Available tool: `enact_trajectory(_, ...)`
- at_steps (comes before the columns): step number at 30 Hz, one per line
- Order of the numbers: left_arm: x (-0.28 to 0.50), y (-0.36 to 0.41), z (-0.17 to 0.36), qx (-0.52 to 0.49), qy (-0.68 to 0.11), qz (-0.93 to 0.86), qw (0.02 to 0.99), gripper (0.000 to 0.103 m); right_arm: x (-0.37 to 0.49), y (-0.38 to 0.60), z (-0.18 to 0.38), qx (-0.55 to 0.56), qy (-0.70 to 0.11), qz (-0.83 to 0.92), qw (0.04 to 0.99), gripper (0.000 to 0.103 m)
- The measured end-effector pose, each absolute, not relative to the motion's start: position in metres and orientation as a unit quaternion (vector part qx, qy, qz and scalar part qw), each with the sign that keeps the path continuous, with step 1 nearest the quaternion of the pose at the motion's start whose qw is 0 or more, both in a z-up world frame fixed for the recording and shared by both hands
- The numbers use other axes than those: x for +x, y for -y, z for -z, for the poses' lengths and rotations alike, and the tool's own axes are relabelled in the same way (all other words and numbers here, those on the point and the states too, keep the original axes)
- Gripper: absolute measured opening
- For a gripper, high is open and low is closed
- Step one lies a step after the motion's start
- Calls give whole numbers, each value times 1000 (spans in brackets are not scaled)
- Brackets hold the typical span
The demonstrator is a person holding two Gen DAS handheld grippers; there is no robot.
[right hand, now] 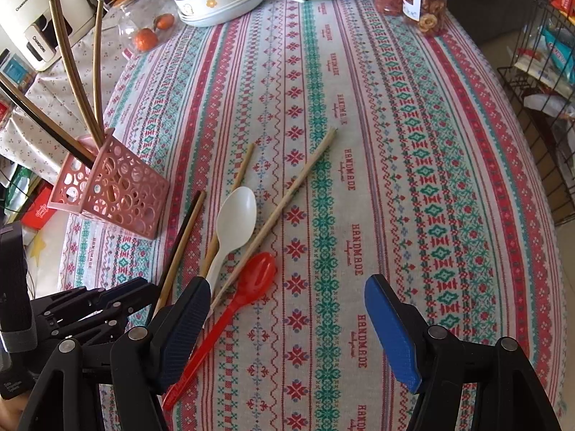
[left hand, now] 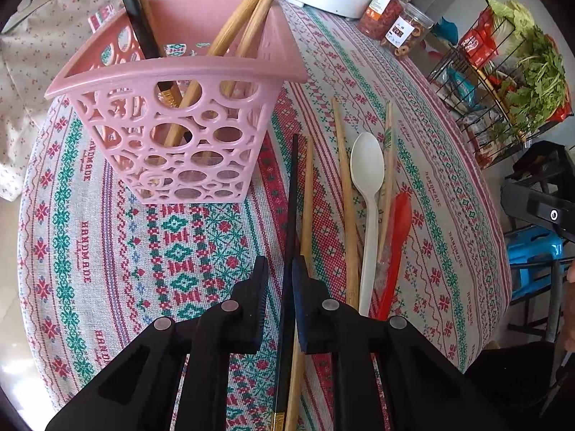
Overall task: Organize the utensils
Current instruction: 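Move the left tool toward the white spoon and remaining chopsticks, then grasp the black chopstick on the cloth with the left tool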
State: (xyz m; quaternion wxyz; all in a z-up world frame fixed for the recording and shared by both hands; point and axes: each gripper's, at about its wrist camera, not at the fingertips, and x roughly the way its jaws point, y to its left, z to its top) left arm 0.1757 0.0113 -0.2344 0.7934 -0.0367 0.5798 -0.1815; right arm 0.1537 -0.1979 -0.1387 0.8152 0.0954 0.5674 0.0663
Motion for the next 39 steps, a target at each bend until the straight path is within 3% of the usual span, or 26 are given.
enact_trajectory(7, 178, -4, 235, -18, -583, 176, 793, 10, 155, 200, 142, 92, -572, -64, 813, 76)
enact_trajectory(8, 177, -4, 235, -12, -584, 172, 793, 6, 156, 200, 142, 92, -572, -63, 812, 76)
enact_trajectory(23, 147, -46, 234, 5, -653, 189, 733, 6, 163, 169, 148, 83, -582, -87, 804, 76)
enact_trajectory(26, 151, -46, 226, -9, -635, 195, 748, 8, 166, 158, 149, 78, -585, -94, 802, 76)
enact_trajectory(30, 165, -32, 227, -7, -618, 189, 763, 23, 168, 151, 153, 75, -588, -97, 799, 76)
enact_trajectory(33, 177, -21, 235, -4, -605, 170, 777, 23, 169, 149, 158, 76, -592, -94, 797, 76)
enact_trajectory(35, 183, -18, 238, -15, -593, 164, 788, 22, 170, 149, 160, 79, -595, -92, 795, 76)
enact_trajectory(38, 188, -14, 240, -15, -600, 155, 784, 5, 171, 149, 163, 85, -597, -93, 793, 76)
enact_trajectory(39, 188, -14, 241, -15, -602, 155, 783, 5, 172, 149, 163, 86, -597, -93, 792, 76)
